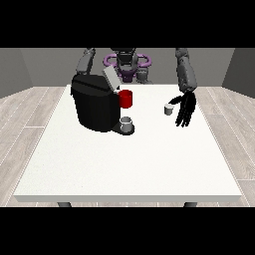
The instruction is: Insert the coffee pod into the coffee machine and close the lid
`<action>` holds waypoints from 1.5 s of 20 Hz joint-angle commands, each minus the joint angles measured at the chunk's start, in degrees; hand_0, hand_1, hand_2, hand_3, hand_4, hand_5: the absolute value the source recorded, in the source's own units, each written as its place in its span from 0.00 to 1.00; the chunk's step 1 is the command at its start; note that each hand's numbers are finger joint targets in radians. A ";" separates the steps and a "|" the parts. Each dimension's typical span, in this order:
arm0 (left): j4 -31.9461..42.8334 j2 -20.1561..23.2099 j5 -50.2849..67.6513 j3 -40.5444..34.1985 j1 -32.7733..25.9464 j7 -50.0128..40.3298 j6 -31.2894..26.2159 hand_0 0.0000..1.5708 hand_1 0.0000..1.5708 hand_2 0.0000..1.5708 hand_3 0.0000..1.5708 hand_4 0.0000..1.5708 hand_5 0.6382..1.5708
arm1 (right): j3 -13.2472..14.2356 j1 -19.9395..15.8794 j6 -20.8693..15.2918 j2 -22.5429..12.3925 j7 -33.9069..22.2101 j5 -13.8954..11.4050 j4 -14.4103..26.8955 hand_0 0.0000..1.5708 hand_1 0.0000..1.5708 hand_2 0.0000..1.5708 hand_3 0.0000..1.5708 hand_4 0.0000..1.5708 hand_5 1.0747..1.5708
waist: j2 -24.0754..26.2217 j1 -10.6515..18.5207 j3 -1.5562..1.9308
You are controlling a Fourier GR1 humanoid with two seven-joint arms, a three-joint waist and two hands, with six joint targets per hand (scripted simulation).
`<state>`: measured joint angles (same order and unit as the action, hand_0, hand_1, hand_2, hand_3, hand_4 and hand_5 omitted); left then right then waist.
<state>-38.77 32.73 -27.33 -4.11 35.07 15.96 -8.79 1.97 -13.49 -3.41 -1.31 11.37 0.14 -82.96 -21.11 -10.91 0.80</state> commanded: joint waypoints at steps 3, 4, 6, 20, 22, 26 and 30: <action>2.53 -1.85 -3.01 1.27 2.82 0.97 2.26 0.72 0.72 0.75 0.64 0.00 1.00 | 0.54 -1.68 -0.33 0.05 1.39 -0.19 3.17 0.00 0.00 0.00 0.00 0.25 1.00 | -1.45 0.43 -0.82; 4.00 -2.84 -3.41 1.51 0.83 1.68 3.21 0.68 0.68 0.73 0.69 0.00 1.00 | 0.68 -0.34 1.89 -1.29 -0.93 1.44 0.37 0.00 0.00 0.00 0.00 0.24 1.00 | 0.04 -1.05 -0.83; 4.34 -2.28 -4.37 1.67 2.41 1.85 3.51 0.68 0.68 0.72 0.71 0.00 1.00 | -1.10 -0.04 -0.63 0.81 -0.41 -0.66 0.03 0.00 0.00 0.00 0.00 0.21 1.00 | 0.48 -1.16 -0.83; 3.10 -10.29 -9.91 6.61 -0.26 -1.17 5.46 0.77 0.77 0.83 0.77 0.09 1.00 | 2.72 0.64 1.02 -1.44 0.39 1.46 8.48 0.00 0.00 0.00 0.00 0.26 1.00 | 7.77 0.77 -0.80; 4.71 -7.23 -10.13 5.09 0.14 3.15 6.12 0.73 0.73 0.80 0.75 0.21 1.00 | 2.85 0.03 -0.66 -0.69 -0.85 1.44 7.27 0.00 0.00 0.00 0.00 0.25 1.00 | 7.05 1.77 -0.82; 4.52 -8.80 -9.00 3.67 0.12 6.75 8.16 0.97 0.97 0.96 0.90 0.45 1.00 | 2.75 2.45 1.70 -1.01 0.75 2.63 7.50 0.00 0.00 0.00 0.00 0.21 1.00 | 7.92 1.39 -0.83; 5.40 -9.07 -10.00 3.35 3.60 5.86 8.02 0.83 0.83 0.88 0.85 0.43 1.00 | 2.87 -0.31 0.95 -0.63 -2.05 3.36 7.51 0.00 0.00 0.00 0.00 0.18 1.00 | 8.75 0.97 -0.83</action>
<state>-34.53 24.88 -36.72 -0.70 37.22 21.07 -1.12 5.61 -12.97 -1.35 -3.02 12.40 3.30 -74.21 -13.91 -9.55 0.16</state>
